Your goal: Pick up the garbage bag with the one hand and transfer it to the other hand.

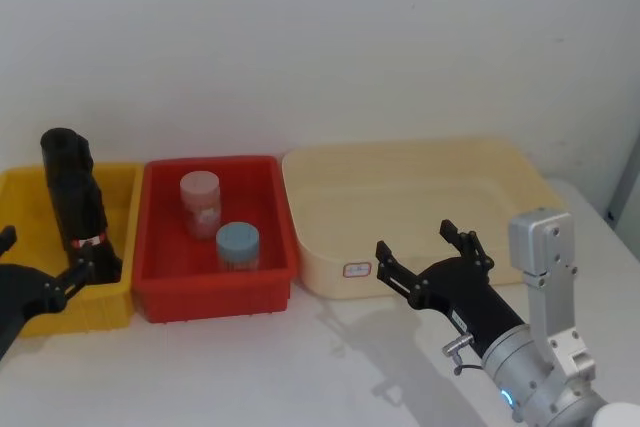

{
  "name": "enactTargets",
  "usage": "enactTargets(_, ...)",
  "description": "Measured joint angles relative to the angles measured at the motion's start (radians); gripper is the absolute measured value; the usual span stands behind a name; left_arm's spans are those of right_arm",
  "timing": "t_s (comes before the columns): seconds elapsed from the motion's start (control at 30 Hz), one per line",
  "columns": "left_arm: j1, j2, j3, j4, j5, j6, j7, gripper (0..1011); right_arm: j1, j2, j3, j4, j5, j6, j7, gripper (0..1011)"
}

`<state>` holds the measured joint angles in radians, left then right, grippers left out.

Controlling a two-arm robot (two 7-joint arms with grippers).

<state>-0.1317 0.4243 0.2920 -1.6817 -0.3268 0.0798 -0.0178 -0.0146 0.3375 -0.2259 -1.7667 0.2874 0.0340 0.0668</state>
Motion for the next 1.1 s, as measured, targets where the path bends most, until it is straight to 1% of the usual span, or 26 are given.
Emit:
enactTargets(0.33,-0.065,-0.027,-0.002,0.084,-0.007,0.000,-0.029,1001,0.000,0.000,0.000,0.000,0.000,0.000,0.000,1000)
enactTargets(0.47,-0.097,-0.037,0.000,0.123,-0.008,0.001,-0.042,1001,0.000,0.000,0.000,0.000,0.000,0.000,0.000,1000)
enactTargets(0.57,-0.131,-0.048,0.002,0.168,-0.010,0.001,-0.059,1001,0.000,0.000,0.000,0.000,0.000,0.000,0.000,1000)
enactTargets(0.63,-0.138,-0.050,0.002,0.177,-0.010,0.001,-0.063,1001,0.000,0.000,0.000,0.000,0.000,0.000,0.000,1000)
enactTargets(0.67,-0.159,-0.057,0.005,0.203,-0.010,0.000,-0.073,1001,0.000,0.000,0.000,0.000,0.000,0.000,0.000,1000)
enactTargets(0.73,-0.166,-0.060,0.006,0.212,-0.010,-0.001,-0.076,1001,0.000,0.000,0.000,0.000,0.000,0.000,0.000,1000)
enactTargets(0.8,-0.197,-0.069,0.012,0.251,-0.007,-0.003,-0.090,1001,0.000,0.000,0.000,0.000,0.000,0.000,0.000,1000)
enactTargets(0.87,-0.211,-0.074,0.014,0.269,-0.006,-0.005,-0.098,1001,0.000,0.000,0.000,0.000,0.000,0.000,0.000,1000)
enactTargets(0.9,-0.227,-0.079,0.018,0.290,-0.006,-0.008,-0.109,1001,0.000,0.000,0.000,0.000,0.000,0.000,0.000,1000)
enactTargets(1.0,-0.253,-0.086,0.023,0.326,-0.005,-0.016,-0.133,1001,0.000,0.000,0.000,0.000,0.000,0.000,0.000,1000)
enactTargets(1.03,-0.253,-0.086,0.023,0.326,-0.005,-0.016,-0.133,1001,0.000,0.000,0.000,0.000,0.000,0.000,0.000,1000)
enactTargets(1.1,-0.273,-0.094,0.029,0.356,-0.006,-0.023,-0.156,1001,0.000,0.000,0.000,0.000,0.000,0.000,0.000,1000)
